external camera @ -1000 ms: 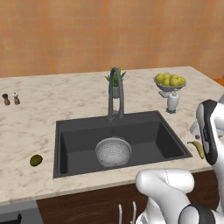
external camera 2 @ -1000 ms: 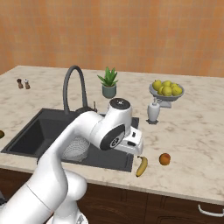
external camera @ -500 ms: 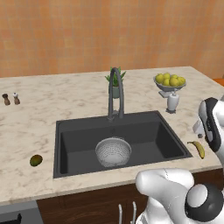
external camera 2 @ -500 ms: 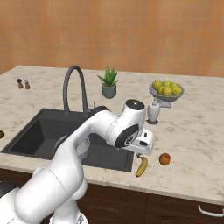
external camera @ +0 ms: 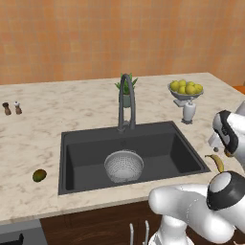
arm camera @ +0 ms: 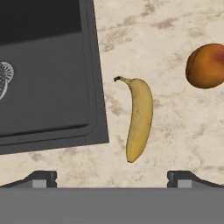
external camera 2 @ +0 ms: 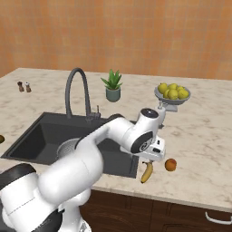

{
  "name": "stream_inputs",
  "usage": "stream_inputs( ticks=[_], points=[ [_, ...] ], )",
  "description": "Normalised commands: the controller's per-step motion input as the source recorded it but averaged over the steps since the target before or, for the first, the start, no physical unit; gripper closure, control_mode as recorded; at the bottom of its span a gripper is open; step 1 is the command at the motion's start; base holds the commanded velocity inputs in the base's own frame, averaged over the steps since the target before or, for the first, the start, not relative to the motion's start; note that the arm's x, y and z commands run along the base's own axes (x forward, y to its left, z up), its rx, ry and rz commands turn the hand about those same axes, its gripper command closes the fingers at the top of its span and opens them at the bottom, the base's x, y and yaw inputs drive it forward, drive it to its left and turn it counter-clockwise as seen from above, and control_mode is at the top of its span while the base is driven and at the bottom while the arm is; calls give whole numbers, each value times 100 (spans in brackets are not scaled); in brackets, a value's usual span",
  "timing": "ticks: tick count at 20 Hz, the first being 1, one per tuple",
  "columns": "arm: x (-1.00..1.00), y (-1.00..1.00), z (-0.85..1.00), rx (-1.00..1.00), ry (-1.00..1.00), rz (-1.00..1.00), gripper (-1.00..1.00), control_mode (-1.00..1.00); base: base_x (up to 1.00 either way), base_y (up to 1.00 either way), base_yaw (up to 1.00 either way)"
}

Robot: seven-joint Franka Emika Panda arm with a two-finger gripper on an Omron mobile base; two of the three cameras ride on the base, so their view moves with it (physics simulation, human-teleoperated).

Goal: Put the colander in the sink, put the mango, peach, banana in the colander, and turn on the sink faucet and pour water over the colander.

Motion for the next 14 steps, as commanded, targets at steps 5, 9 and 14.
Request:
stream_inputs(
  ticks=[5,9,14],
  points=[
    [19,-43,-23,4,0,0,-100,-100,0,0,0],
    [29,-16,-38,0,0,0,-100,-100,0,0,0],
    [26,-8,-51,0,0,0,-100,-100,0,0,0]
  ],
)
